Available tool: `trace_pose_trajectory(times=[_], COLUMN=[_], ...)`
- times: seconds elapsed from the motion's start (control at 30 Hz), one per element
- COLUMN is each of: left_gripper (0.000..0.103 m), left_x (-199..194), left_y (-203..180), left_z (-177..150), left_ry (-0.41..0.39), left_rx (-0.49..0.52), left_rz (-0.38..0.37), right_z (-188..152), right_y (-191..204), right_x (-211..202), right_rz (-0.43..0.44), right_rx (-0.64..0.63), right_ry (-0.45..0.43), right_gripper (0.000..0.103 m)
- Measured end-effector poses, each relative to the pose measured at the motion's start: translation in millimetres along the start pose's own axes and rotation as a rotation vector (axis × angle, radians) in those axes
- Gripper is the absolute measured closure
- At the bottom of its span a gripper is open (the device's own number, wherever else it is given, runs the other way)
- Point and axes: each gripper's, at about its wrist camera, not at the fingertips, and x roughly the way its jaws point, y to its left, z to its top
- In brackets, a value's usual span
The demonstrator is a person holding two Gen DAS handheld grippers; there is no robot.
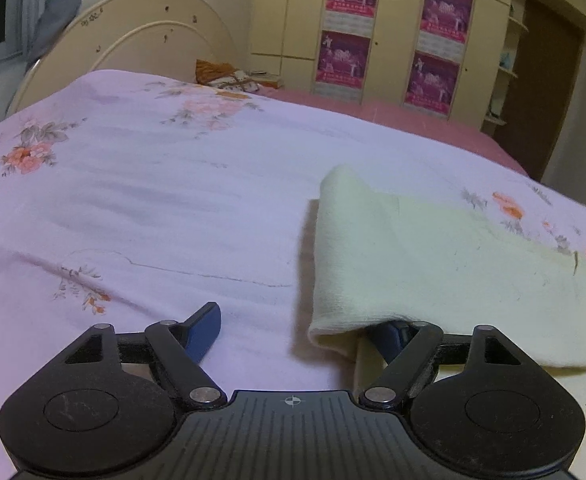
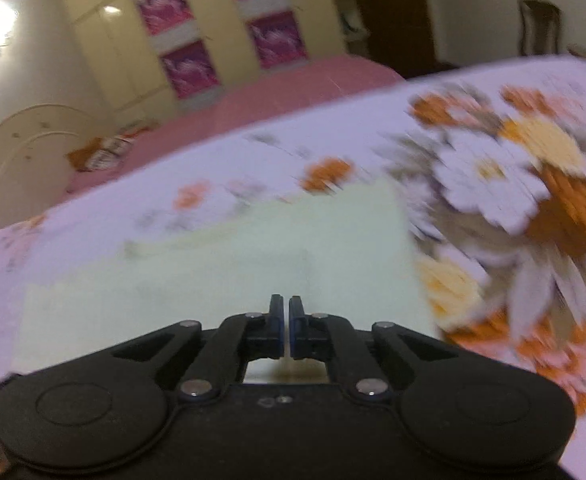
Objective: Fold small clothes
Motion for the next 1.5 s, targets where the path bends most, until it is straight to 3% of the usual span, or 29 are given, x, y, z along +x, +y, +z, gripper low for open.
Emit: trace_pose_trajectory(times=[0.07,0.13,0.2,0.27,0.33,0.43,0.6,0.63,0.7,0.8,0.9,1.13,1.27,1.3,1.37,1.5], left_gripper=[0.024,0.024,0.024,0.024,0.024,0.024,0.024,0.024,0.024,0.024,0.023,0.023,0.023,0.023,0.023,0.023], left_x=[-2.5,-1.4,-1.1,-1.4,-2.0,-3.4,-3.7,-3.8,-4.1,-4.7,-3.8,-2.5,-5.2,-9.3,-19.3,-40.6], left_y=[-2.2,-7.4,-11.0,-13.7,-15.5,-15.2,-18.3,-19.3,-20.1,-18.8,-15.6,-7.2,-5.3,-4.3,-0.2,10.8], left_z=[-2.3,-4.6,-5.5,-6.0,-7.2,-7.6,-9.9,-10.4,-10.4,-9.6,-9.6,-9.2,-9.2,-8.3,-5.9,7.4], left_ry=[-0.004,0.003,0.003,0.005,0.003,0.003,0.0,-0.003,-0.007,-0.01,-0.014,-0.027,-0.019,-0.011,0.019,0.01], left_rx=[0.028,0.069,0.079,0.08,0.09,0.095,0.113,0.118,0.124,0.123,0.115,0.034,0.057,0.07,0.107,0.073], left_rz=[-0.009,-0.013,-0.016,-0.022,-0.024,-0.024,-0.015,-0.012,-0.006,-0.001,0.003,0.025,0.024,0.009,-0.03,-0.081], right_z=[-2.7,-0.9,-2.4,-2.9,-3.6,-0.9,1.6,2.5,5.0,9.2,14.6,3.4,-4.3,-2.7,-1.1,5.9], right_y=[-3.3,-5.9,-7.2,-1.3,5.5,10.2,10.9,15.0,26.7,41.5,36.3,-5.4,-11.5,-10.9,-10.6,-20.5], right_x=[0.6,5.1,6.4,8.0,11.1,11.0,19.7,21.0,25.5,19.1,-5.1,4.9,5.8,1.8,-8.6,-23.7], right_rz=[0.006,0.09,0.121,0.117,0.11,0.024,0.082,0.095,0.1,0.062,-0.025,-0.081,-0.093,-0.091,-0.131,-0.188], right_rx=[0.004,0.047,0.086,0.064,0.036,0.024,0.074,0.068,0.021,-0.105,-0.187,-0.153,-0.133,-0.131,-0.152,-0.138], right_ry=[0.005,0.043,0.065,0.068,0.068,0.02,0.033,0.027,0.022,-0.029,-0.14,-0.021,-0.006,-0.004,-0.039,-0.106], right_gripper=[0.1,0.096,0.064,0.06,0.061,0.067,0.064,0.067,0.094,0.095,0.095,0.095,0.09,0.082,0.079,0.071])
